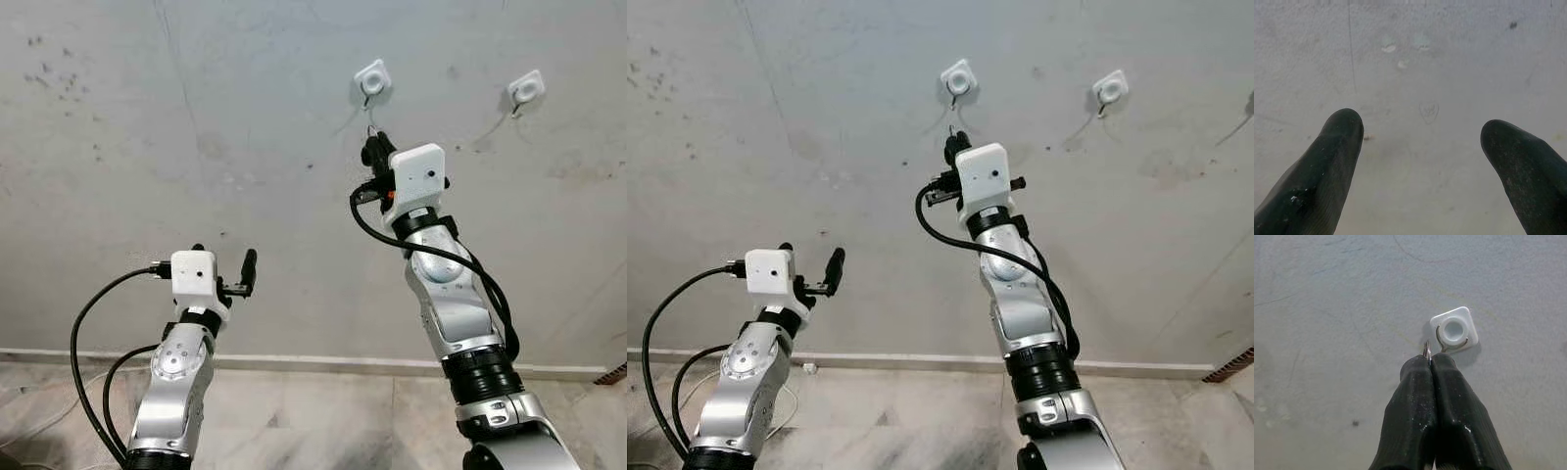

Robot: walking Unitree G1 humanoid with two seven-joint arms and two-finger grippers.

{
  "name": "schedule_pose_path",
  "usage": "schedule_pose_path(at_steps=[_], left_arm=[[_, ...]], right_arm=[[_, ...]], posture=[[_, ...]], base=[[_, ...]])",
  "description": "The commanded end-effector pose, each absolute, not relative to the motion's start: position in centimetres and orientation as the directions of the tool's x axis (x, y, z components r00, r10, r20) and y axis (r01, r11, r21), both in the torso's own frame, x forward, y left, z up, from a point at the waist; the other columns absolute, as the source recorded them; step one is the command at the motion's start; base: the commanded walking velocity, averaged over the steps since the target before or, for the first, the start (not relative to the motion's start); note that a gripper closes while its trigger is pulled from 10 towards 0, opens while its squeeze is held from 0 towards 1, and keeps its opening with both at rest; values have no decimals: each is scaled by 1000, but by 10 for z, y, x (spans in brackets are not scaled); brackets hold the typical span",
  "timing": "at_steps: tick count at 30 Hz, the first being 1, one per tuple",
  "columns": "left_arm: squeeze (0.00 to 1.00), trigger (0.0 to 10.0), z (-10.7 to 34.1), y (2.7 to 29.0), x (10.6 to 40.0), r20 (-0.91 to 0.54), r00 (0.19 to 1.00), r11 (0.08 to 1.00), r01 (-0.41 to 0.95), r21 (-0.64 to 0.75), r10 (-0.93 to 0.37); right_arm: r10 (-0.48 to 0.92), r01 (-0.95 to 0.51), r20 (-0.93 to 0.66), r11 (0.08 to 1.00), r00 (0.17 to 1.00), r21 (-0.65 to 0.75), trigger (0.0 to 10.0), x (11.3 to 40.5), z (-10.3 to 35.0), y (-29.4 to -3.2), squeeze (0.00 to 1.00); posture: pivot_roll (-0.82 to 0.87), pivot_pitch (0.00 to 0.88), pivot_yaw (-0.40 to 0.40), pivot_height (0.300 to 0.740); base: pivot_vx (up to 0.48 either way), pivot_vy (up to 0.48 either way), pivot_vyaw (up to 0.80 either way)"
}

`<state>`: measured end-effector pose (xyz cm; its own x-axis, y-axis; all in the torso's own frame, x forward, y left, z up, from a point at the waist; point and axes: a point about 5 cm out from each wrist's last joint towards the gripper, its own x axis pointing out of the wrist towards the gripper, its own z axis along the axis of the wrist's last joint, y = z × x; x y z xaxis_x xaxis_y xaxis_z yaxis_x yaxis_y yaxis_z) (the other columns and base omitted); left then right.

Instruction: Hang keys on a hook

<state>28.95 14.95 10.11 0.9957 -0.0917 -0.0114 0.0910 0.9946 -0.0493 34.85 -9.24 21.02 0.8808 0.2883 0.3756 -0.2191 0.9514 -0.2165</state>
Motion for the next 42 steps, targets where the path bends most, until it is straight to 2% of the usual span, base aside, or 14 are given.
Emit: schedule_pose_path(at_steps=[1, 10, 42], left_arm=[[0, 10000, 104, 150, 289, 1, 996, 995, 93, -46, -93], [0, 10000, 103, 151, 290, -2, 995, 994, 95, -47, -95], [0, 10000, 100, 156, 285, -23, 998, 998, 63, -25, -64]], right_arm=[[291, -223, 385, 952, 876, -212, 10000, 350, 214, -92, 0], [290, -221, 385, 952, 876, -214, 10000, 350, 214, -94, 0], [339, -273, 356, 936, 871, -224, 10000, 338, 199, -97, 0]], posture=[[-6, 22, -3, 740], [-7, 22, -4, 740], [0, 34, 0, 740]], base=[[360, 0, 0], [344, 0, 0], [0, 0, 0]])
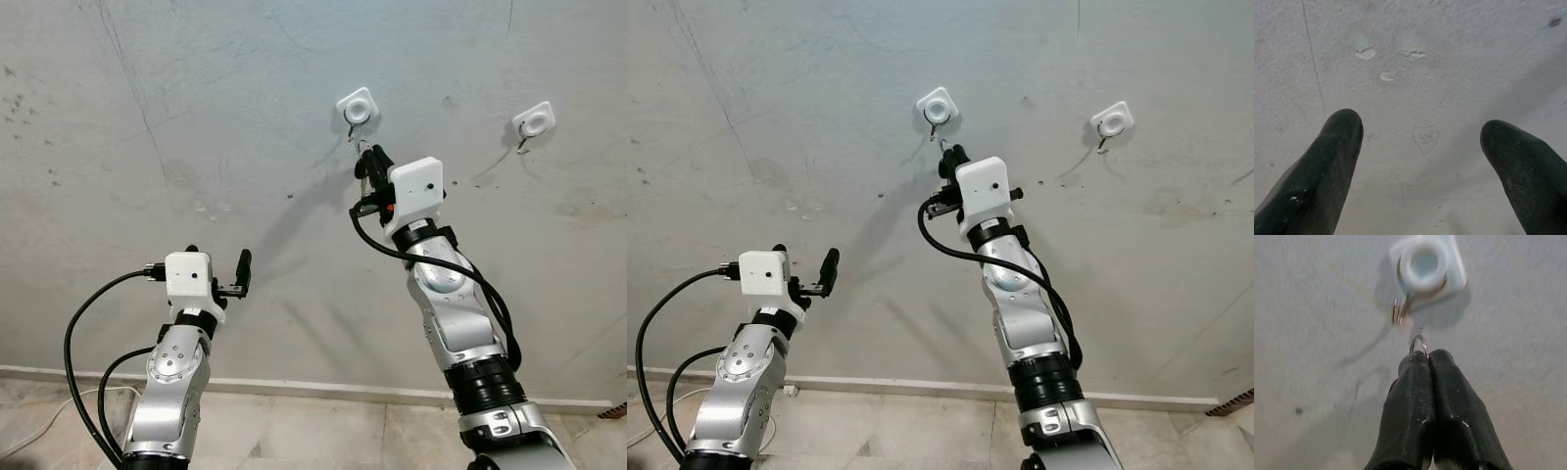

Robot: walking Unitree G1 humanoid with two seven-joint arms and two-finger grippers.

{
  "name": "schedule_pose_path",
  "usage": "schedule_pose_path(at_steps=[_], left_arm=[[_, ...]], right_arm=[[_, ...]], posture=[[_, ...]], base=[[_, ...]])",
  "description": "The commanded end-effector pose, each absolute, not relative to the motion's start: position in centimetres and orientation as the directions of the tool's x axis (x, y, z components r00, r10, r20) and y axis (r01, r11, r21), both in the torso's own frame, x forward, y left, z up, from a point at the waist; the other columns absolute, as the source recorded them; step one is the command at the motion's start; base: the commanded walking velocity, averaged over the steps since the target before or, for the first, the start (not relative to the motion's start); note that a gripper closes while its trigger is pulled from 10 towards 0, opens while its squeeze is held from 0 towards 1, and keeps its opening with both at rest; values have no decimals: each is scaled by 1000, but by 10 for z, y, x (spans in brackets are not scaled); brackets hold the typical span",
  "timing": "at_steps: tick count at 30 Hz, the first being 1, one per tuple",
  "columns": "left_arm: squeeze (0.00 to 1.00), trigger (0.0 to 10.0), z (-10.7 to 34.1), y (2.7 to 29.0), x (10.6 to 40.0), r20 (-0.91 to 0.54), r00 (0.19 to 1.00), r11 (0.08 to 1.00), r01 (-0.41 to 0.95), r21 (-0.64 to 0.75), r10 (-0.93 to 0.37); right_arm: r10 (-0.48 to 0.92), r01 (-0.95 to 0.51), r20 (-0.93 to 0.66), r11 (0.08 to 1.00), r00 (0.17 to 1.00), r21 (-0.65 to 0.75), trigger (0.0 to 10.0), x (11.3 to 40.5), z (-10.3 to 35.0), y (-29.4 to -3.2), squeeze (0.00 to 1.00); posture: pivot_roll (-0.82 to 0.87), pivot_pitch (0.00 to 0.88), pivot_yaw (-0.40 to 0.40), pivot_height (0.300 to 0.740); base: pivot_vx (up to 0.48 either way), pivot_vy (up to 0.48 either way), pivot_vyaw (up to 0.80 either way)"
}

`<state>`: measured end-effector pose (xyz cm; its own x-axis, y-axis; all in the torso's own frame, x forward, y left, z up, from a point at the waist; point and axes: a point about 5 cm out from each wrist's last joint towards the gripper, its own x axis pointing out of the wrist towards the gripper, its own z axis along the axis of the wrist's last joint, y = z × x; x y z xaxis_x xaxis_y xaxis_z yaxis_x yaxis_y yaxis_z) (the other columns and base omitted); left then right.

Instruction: Hang keys on a hook

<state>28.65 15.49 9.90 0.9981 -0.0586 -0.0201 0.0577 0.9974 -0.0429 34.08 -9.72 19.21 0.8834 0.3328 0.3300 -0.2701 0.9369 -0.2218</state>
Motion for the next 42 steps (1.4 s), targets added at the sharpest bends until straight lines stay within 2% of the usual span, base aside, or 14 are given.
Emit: schedule_pose_path(at_steps=[1, 21, 30, 42], left_arm=[[0, 10000, 100, 156, 285, -23, 998, 998, 63, -25, -64], [0, 10000, 100, 155, 287, -25, 997, 997, 73, -19, -74], [0, 10000, 100, 154, 288, -24, 997, 997, 76, -20, -76], [0, 10000, 100, 154, 288, -25, 997, 997, 77, -18, -77]], right_arm=[[339, -273, 354, 936, 872, -224, 10000, 337, 198, -97, 0], [474, -431, 359, 881, 804, -197, 10000, 312, 204, -85, 0], [503, -467, 384, 864, 774, -189, 10000, 314, 219, -80, 0], [482, -458, 407, 874, 776, -162, 10000, 321, 229, -77, 0]], posture=[[0, 34, 0, 740], [-14, 35, 12, 740], [-12, 32, 12, 740], [-12, 30, 12, 740]], base=[[0, 0, 0], [0, 0, 0], [0, 0, 0], [0, 0, 0]])
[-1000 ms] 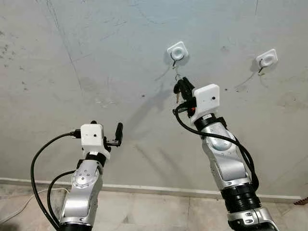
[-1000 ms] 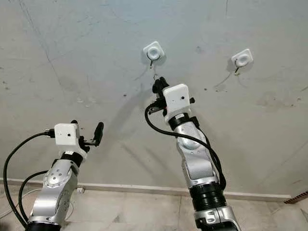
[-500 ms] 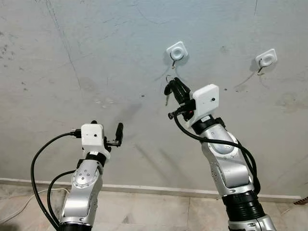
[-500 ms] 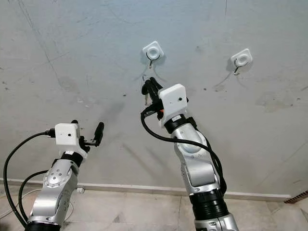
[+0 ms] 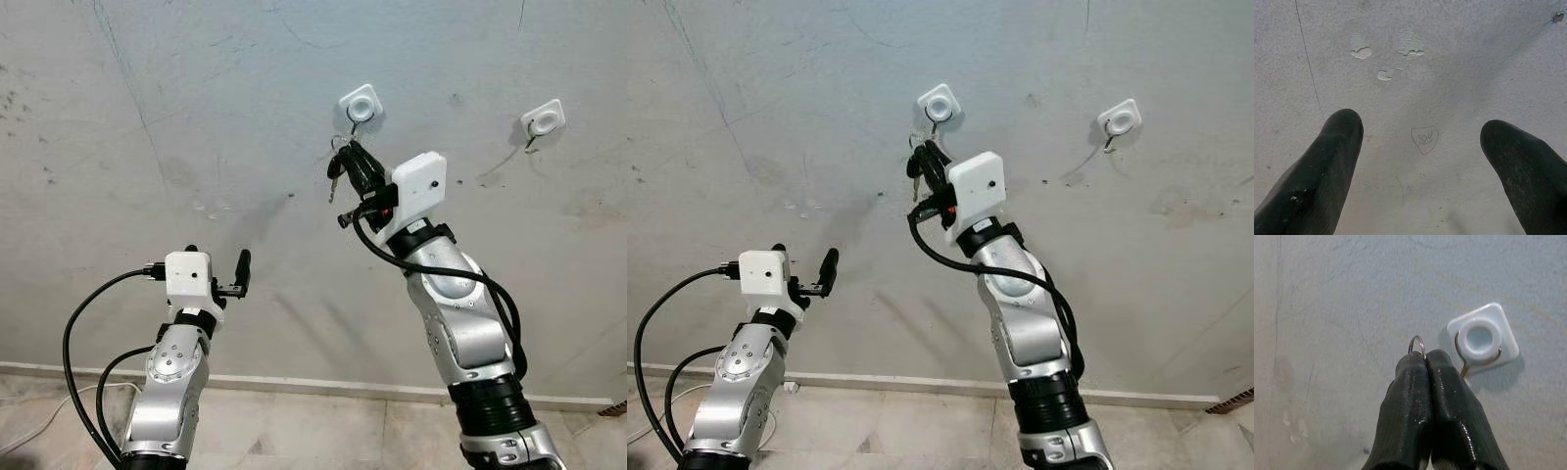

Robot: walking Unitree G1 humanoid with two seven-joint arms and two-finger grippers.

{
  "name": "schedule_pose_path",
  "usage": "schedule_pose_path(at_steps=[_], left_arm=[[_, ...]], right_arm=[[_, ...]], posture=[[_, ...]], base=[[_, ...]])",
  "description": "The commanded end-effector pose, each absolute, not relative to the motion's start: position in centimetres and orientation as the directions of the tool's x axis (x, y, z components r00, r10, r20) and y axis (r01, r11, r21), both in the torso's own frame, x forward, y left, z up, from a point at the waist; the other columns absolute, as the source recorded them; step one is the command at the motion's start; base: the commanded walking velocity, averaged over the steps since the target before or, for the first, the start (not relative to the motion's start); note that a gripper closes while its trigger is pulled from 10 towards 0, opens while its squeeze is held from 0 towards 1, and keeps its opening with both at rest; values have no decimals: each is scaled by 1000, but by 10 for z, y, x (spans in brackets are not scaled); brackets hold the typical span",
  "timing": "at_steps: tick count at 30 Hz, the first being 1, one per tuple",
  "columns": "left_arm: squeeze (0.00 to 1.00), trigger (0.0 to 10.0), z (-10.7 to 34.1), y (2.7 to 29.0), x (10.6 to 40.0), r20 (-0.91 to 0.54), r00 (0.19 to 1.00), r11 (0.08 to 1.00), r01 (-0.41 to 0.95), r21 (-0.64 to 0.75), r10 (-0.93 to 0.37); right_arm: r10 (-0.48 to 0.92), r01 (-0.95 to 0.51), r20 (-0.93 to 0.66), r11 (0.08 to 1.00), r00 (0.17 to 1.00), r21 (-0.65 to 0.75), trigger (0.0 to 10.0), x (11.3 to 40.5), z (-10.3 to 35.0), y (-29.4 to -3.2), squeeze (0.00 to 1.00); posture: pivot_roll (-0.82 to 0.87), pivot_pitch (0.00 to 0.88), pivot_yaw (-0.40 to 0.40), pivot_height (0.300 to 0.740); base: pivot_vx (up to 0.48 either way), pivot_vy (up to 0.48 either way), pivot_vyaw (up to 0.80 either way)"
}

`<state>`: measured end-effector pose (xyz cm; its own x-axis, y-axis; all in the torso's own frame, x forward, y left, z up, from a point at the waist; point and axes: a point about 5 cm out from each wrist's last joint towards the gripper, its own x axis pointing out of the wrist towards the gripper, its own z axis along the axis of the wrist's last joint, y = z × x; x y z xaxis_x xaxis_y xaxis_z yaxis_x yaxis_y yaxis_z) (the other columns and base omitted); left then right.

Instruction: Hang keys on a hook

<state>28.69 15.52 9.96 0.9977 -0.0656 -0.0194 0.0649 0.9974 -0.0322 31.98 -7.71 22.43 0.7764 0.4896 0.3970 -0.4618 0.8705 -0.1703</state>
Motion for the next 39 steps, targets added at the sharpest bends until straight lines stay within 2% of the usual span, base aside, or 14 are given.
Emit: schedule_pose_path(at_steps=[1, 30, 39], left_arm=[[0, 10000, 100, 154, 288, -25, 997, 997, 77, -19, -77], [0, 10000, 98, 153, 287, -35, 996, 997, 78, -18, -79], [0, 10000, 98, 153, 287, -37, 996, 997, 77, -19, -77]], right_arm=[[475, -454, 411, 878, 778, -155, 10000, 323, 230, -77, 0], [360, -418, 339, 901, 869, 113, 10000, 339, 219, -84, 0], [367, -431, 333, 891, 869, 144, 10000, 341, 221, -80, 0]], posture=[[-12, 30, 11, 740], [-9, 32, 9, 740], [-9, 33, 7, 740]], base=[[0, 0, 0], [0, 0, 0], [0, 0, 0]])
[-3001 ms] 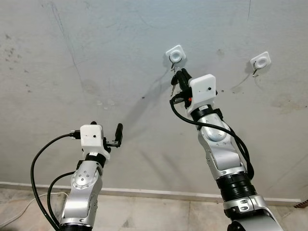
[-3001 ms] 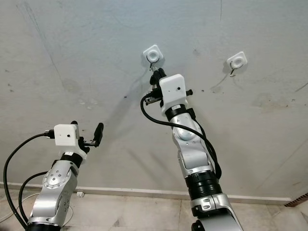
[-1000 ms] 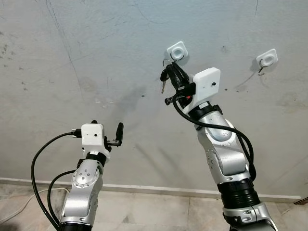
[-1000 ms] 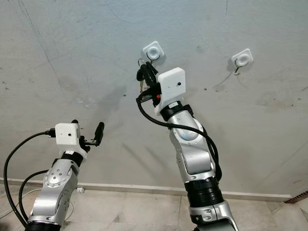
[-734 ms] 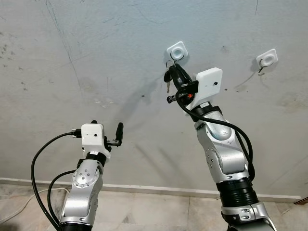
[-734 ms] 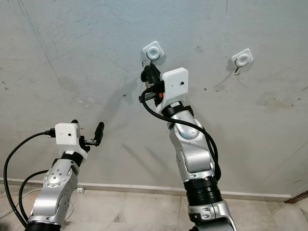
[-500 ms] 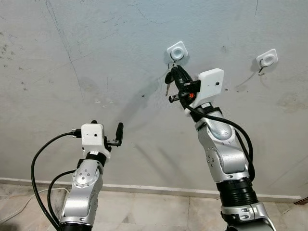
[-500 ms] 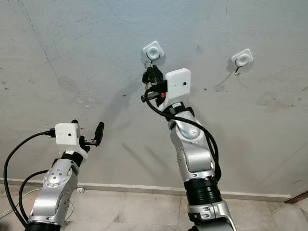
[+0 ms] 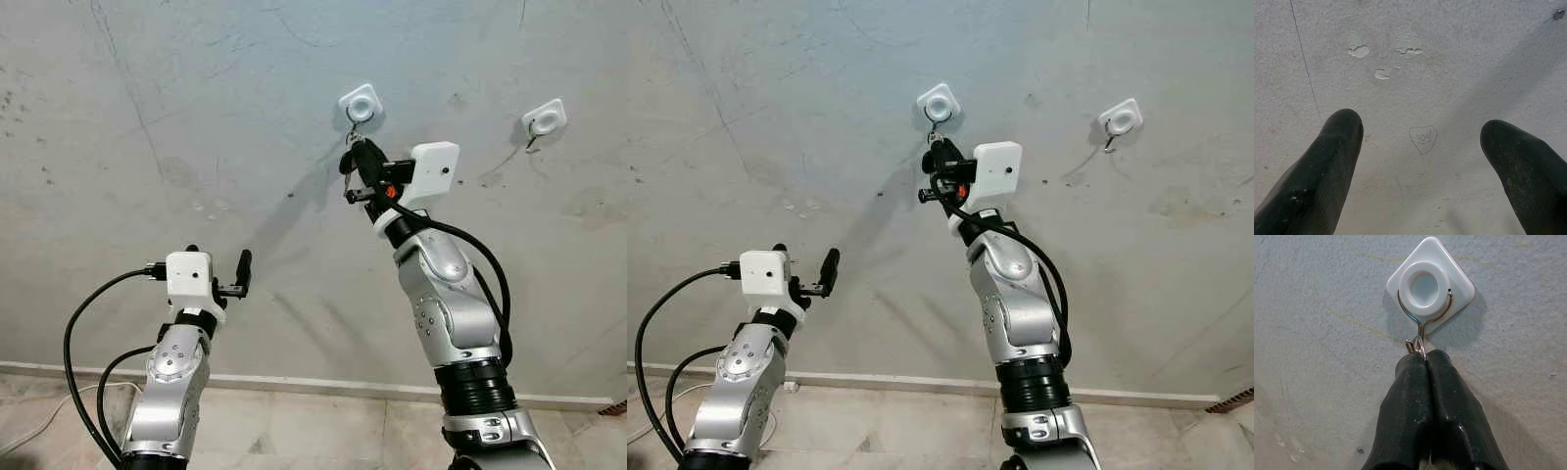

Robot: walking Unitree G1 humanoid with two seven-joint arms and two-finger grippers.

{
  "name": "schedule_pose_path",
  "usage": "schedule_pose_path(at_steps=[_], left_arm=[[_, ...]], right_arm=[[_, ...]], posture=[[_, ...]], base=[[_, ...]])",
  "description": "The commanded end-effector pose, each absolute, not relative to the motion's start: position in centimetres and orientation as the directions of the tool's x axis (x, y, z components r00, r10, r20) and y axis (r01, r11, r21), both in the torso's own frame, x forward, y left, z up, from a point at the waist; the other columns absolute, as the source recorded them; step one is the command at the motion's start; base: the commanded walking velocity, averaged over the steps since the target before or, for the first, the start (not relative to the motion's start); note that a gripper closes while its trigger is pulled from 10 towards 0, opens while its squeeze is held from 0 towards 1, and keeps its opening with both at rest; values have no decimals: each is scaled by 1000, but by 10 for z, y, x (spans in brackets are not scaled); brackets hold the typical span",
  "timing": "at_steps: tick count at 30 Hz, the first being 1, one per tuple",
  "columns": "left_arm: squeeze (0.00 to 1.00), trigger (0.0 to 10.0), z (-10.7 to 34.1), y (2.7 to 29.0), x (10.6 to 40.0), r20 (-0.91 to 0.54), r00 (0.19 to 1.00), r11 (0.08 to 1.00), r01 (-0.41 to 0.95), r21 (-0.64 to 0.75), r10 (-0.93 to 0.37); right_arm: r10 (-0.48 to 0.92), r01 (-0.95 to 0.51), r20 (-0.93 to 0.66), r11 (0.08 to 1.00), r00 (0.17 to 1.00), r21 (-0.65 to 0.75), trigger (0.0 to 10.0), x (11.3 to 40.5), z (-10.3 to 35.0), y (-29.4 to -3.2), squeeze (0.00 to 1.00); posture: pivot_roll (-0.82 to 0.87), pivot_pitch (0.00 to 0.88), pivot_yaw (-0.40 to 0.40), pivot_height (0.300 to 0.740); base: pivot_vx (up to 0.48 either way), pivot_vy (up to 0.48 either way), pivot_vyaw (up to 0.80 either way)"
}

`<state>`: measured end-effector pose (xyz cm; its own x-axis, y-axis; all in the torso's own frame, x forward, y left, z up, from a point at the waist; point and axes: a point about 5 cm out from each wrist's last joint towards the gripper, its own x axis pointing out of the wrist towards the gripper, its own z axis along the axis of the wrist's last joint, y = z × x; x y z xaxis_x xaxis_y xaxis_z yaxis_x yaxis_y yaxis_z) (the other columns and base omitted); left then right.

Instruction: Hang keys on a hook

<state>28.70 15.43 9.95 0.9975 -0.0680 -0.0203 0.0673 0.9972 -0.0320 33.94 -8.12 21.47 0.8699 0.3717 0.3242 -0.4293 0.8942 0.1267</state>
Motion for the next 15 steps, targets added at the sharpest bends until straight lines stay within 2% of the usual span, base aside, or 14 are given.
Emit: schedule_pose_path(at_steps=[1, 15], left_arm=[[0, 10000, 98, 153, 287, -36, 996, 997, 77, -20, -77], [0, 10000, 97, 153, 288, -38, 996, 997, 79, -18, -80]], right_arm=[[363, -429, 327, 889, 873, 158, 10000, 342, 220, -80, 0], [322, -386, 254, 883, 912, 266, 10000, 345, 206, -82, 0]], posture=[[-8, 33, 6, 740], [-10, 32, 11, 740]], base=[[0, 0, 0], [0, 0, 0]])
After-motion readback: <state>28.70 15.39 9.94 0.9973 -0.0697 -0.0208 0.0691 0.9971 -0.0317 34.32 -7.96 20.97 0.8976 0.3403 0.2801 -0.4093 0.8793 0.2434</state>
